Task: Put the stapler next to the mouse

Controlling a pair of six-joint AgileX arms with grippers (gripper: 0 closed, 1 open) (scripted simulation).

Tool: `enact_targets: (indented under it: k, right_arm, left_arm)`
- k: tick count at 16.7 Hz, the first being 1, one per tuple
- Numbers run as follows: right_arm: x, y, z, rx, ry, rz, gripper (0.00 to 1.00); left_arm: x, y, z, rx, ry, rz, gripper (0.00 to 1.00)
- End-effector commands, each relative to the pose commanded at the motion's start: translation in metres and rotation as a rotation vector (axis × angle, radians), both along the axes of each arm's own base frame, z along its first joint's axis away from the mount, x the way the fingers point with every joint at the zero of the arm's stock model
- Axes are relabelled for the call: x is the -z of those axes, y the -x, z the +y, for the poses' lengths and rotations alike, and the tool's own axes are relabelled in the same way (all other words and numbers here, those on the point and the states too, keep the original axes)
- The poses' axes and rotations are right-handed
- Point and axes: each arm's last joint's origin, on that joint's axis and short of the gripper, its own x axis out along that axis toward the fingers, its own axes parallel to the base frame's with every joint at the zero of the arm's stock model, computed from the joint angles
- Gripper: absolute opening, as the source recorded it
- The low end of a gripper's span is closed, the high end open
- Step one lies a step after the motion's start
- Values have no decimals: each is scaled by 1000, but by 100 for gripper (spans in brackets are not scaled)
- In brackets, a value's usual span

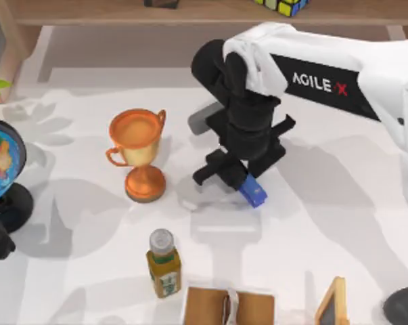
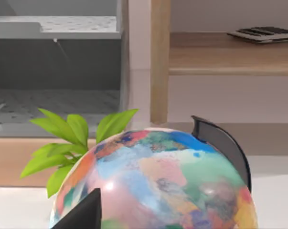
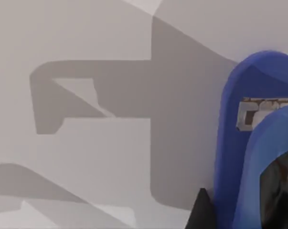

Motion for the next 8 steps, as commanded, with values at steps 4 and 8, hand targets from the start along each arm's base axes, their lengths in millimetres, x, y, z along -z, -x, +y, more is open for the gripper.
enact_targets:
  k: [4,8]
  right_arm:
    - [0,0,0,0,0,0,0]
    - [0,0,0,0,0,0,0]
  left_arm:
    - [0,0,0,0,0,0,100]
    - [0,0,0,0,0,0,100]
